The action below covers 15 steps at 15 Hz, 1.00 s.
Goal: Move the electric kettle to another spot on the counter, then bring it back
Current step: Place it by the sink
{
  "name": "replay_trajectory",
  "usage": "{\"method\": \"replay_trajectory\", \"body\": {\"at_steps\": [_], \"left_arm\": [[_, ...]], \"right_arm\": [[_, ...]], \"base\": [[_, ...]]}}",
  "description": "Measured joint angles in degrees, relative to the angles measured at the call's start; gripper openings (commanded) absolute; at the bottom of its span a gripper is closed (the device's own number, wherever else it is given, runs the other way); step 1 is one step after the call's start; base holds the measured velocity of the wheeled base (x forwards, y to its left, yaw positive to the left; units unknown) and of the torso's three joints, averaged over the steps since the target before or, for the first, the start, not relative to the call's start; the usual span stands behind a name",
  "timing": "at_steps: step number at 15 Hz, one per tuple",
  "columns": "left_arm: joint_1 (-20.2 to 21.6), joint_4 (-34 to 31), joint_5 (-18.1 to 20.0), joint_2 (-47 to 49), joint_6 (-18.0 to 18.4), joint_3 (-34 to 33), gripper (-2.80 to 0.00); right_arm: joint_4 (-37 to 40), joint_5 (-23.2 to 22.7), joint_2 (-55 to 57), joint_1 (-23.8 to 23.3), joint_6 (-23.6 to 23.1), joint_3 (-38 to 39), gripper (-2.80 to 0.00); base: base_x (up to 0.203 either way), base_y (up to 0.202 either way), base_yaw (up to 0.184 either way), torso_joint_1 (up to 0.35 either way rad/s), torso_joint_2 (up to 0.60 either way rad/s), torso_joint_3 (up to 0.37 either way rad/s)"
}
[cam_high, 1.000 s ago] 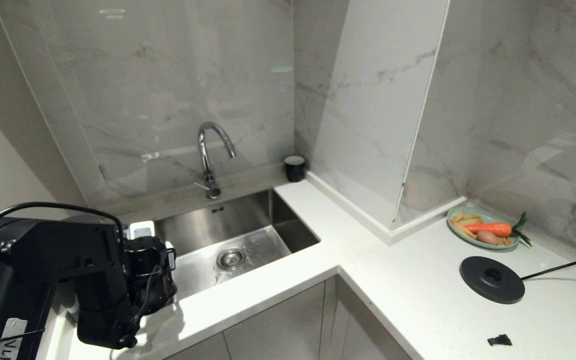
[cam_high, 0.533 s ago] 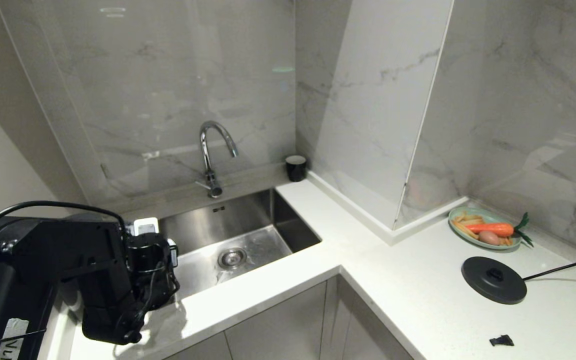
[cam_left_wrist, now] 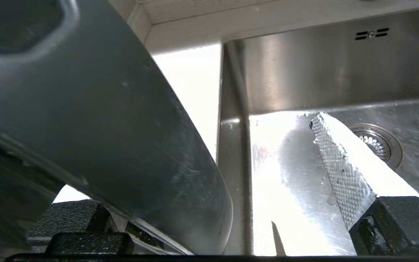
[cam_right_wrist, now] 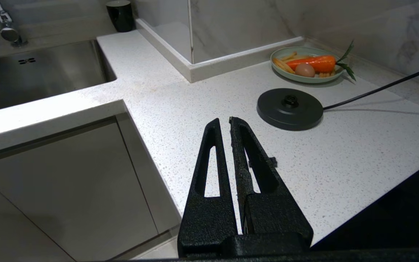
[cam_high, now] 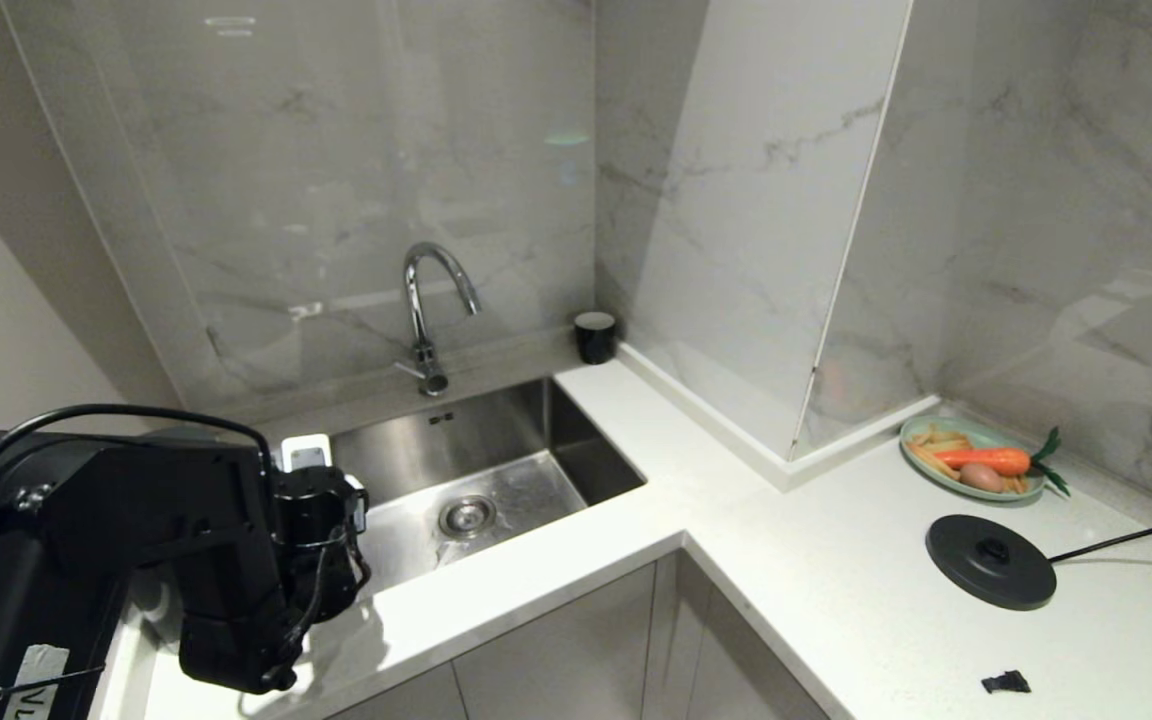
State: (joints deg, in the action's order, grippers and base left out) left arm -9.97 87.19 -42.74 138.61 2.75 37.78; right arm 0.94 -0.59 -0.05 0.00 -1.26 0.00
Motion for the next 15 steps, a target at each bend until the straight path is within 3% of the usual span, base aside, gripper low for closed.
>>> {"method": "replay_trajectory", "body": {"at_steps": [7,15], "left_arm": [[-1.5,0.0,-2.0,0.4,-1.1,-1.6,0.0],[-1.4,0.0,-1.9,-0.6,-6.5,-8.5,0.0]], "right_arm": [[0.0,0.0,0.0,0.0,0.0,0.0,-2.8],[0.0,0.0,0.0,0.0,0.0,0.0,-2.8]], "base": [[0.0,0.0,0.0,0.0,0.0,0.0],[0.0,0.0,0.0,0.0,0.0,0.0]]}}
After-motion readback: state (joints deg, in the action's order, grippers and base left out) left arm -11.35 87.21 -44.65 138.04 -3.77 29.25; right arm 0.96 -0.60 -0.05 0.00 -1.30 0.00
